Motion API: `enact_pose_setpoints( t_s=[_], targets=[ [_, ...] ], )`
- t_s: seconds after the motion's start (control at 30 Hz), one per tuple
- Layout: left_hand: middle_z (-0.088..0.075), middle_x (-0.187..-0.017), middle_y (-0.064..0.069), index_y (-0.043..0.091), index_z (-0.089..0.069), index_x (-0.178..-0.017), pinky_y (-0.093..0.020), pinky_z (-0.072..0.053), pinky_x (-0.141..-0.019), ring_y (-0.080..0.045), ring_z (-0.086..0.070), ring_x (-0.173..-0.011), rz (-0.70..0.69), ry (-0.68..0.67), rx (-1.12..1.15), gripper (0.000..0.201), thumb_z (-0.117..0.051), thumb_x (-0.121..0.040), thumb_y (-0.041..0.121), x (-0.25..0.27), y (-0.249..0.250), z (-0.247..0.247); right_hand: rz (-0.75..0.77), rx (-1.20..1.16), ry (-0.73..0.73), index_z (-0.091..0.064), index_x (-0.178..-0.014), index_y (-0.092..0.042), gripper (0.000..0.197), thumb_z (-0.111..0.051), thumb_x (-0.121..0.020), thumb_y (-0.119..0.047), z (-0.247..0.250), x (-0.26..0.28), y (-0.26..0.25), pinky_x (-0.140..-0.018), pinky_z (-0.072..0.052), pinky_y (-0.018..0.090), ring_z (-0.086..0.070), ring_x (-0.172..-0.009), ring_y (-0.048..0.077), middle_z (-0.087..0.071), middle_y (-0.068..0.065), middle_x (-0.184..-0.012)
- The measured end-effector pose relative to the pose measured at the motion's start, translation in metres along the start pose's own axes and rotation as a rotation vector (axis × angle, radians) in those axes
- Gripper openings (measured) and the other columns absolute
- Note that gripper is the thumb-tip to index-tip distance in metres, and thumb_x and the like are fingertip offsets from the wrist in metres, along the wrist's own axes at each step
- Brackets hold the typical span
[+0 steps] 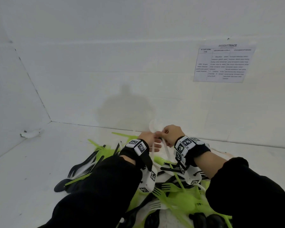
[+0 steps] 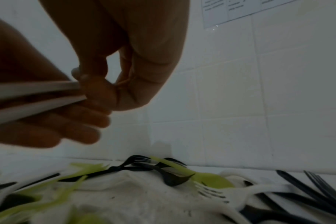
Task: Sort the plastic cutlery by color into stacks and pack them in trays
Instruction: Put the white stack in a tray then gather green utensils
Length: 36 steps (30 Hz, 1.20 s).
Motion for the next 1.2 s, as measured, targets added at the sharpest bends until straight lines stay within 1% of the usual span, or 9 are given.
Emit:
enact_pose_setpoints(
  t_s=[0.17,0.37,0.43,0.5,0.63,0.8,0.97,1.1,1.2],
  targets=[
    [-0.056,-0.087,-0.005,-0.004,-0.047,-0.130,-0.042,-0.054,-0.088,-0.019,-0.057,-0.073,-0.036,0.004,0.059,0.038,-0.037,-0.098,0.014,0.018,-0.008,-0.002,-0.007,-0.034,-0.023,-0.066,-0.084,-0.005,0.032,-0.047,-0.096,-0.028,-0.016,0.026,-0.013,-0.081,-0.049,0.032,-0.064,-0.092,0.030,-0.069,0.019,-0.096],
    [-0.059,-0.054,-0.007,0.009,-0.060,-0.078,-0.028,-0.053,-0.046,-0.018,-0.058,-0.039,0.006,0.036,0.050,0.029,-0.037,-0.096,0.007,0.064,-0.032,0.024,-0.015,-0.172,0.028,-0.050,-0.068,-0.021,0.025,-0.069,-0.080,-0.032,-0.039,0.049,-0.028,-0.082,-0.054,0.036,-0.066,-0.086,0.027,-0.069,0.011,-0.085],
    [-0.062,-0.054,-0.008,0.004,-0.061,-0.088,-0.031,-0.054,-0.051,-0.019,-0.059,-0.041,-0.008,0.076,0.033,0.025,-0.038,-0.096,0.006,0.071,-0.035,0.041,0.034,-0.144,-0.012,-0.052,-0.069,-0.021,0.020,-0.066,-0.083,-0.027,-0.051,0.058,-0.044,-0.079,-0.049,0.028,-0.062,-0.085,0.024,-0.069,0.012,-0.093],
    [-0.067,-0.086,-0.014,0.001,-0.060,-0.106,-0.036,-0.058,-0.072,-0.017,-0.060,-0.057,-0.037,0.125,0.005,0.025,-0.037,-0.097,0.008,0.072,-0.035,0.059,0.088,-0.127,-0.008,-0.061,-0.080,-0.017,0.004,-0.062,-0.083,-0.018,-0.057,0.066,-0.063,-0.083,-0.047,0.028,-0.061,-0.093,0.024,-0.068,0.011,-0.101],
    [-0.059,-0.114,-0.015,0.022,-0.046,-0.072,-0.044,-0.049,-0.097,-0.024,-0.060,-0.091,-0.039,0.199,0.027,0.028,-0.039,-0.096,0.010,0.061,-0.040,0.100,0.098,-0.215,-0.010,-0.057,-0.067,-0.018,0.014,-0.065,-0.078,-0.016,-0.068,0.068,-0.091,-0.087,-0.053,0.040,-0.066,-0.091,0.029,-0.070,0.014,-0.094],
    [-0.056,-0.072,-0.016,0.001,-0.050,-0.076,-0.034,-0.055,-0.047,-0.023,-0.060,-0.043,-0.100,0.202,0.078,0.024,-0.038,-0.097,0.001,0.120,-0.010,0.124,0.082,-0.392,-0.086,-0.057,-0.062,-0.020,0.021,-0.068,-0.080,-0.017,-0.081,0.064,-0.117,-0.082,-0.057,0.042,-0.070,-0.081,0.030,-0.071,0.015,-0.082],
    [-0.056,-0.074,-0.012,0.003,-0.050,-0.085,-0.033,-0.053,-0.044,-0.019,-0.061,-0.041,-0.107,0.182,-0.013,0.017,-0.039,-0.098,0.001,0.136,-0.003,0.139,0.112,-0.491,-0.285,-0.060,-0.073,-0.014,0.016,-0.060,-0.088,-0.008,-0.098,0.069,-0.131,-0.070,-0.058,0.032,-0.061,-0.055,0.015,-0.064,0.008,-0.073],
    [-0.055,-0.073,-0.007,0.004,-0.048,-0.095,-0.035,-0.046,-0.056,-0.021,-0.053,-0.058,-0.091,0.260,0.002,0.010,-0.040,-0.099,0.009,0.136,-0.005,0.161,0.240,-0.013,-0.192,-0.065,-0.086,-0.016,0.007,-0.060,-0.084,-0.012,-0.095,0.084,-0.123,-0.070,-0.051,0.026,-0.057,-0.067,0.013,-0.067,0.006,-0.090],
    [-0.049,-0.070,-0.005,0.009,-0.049,-0.079,-0.030,-0.041,-0.055,-0.018,-0.046,-0.056,-0.075,0.306,0.018,0.021,-0.042,-0.099,0.010,0.135,-0.007,0.179,0.382,0.419,-0.553,-0.065,-0.115,-0.017,0.031,-0.065,-0.084,-0.019,-0.148,0.117,-0.104,-0.088,-0.042,0.023,-0.057,-0.104,0.016,-0.062,0.002,-0.120]
  ],
)
Point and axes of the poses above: each hand's wrist, its own x-axis away from the middle knuckle, its own z-axis out of the back of the hand, y = z × x, the point moved 10 cm from there along -x, towards the middle knuckle
